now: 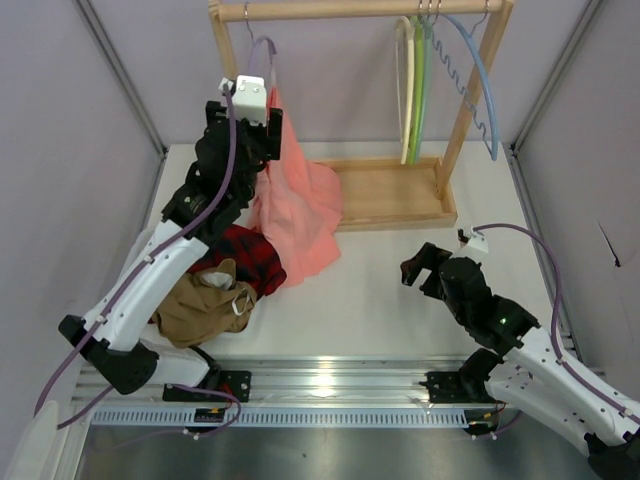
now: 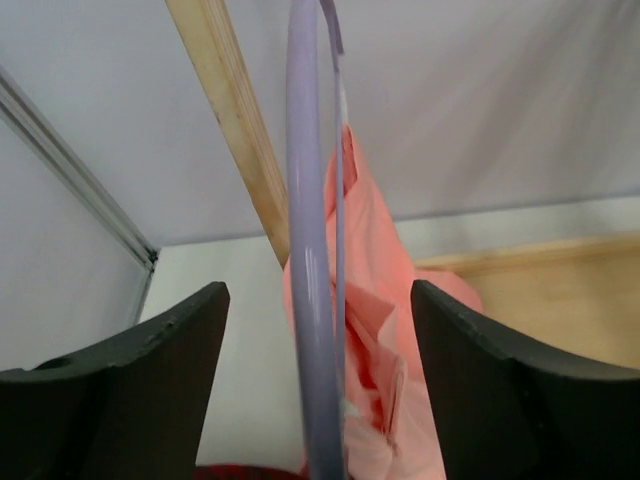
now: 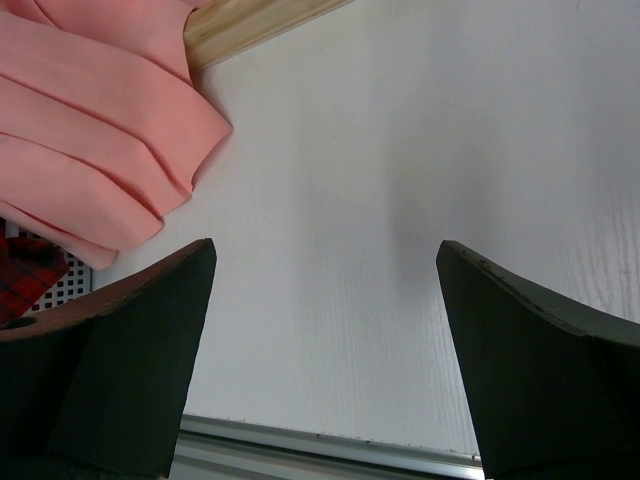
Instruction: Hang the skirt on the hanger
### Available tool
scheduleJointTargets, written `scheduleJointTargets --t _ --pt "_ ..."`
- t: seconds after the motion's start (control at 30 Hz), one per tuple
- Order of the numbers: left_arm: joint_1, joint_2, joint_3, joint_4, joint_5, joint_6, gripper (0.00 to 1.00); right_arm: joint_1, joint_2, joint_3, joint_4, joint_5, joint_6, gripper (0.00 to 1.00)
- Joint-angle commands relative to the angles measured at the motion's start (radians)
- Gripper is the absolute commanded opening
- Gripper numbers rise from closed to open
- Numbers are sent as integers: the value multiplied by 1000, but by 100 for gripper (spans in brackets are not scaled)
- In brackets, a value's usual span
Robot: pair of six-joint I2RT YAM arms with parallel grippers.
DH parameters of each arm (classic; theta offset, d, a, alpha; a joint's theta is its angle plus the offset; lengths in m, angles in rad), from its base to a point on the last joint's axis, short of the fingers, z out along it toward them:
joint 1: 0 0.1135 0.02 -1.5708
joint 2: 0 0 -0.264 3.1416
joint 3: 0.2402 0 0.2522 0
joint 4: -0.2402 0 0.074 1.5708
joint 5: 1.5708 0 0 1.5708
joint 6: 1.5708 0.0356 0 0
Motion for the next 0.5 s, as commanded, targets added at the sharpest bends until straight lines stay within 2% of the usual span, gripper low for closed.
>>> scheduleJointTargets --t 0.0,0.03,0.07,0.3,0.43,0.47 --pt "3 -77 19 -135 78 -84 81 -7 1 2 19 -20 -18 98" --pt "3 -103 32 -158 87 -115 93 -9 2 2 16 -20 -21 98" --pt "3 -118 37 -181 98 -126 99 -12 4 5 16 -23 -26 99" --pt "3 -298 36 -347 257 -229 100 -26 24 3 15 -36 -24 99" --pt "3 -404 -79 -399 258 -291 100 -27 16 0 12 -36 -7 99" --pt "3 -448 -183 -397 258 -307 99 -29 15 0 10 -36 -4 99"
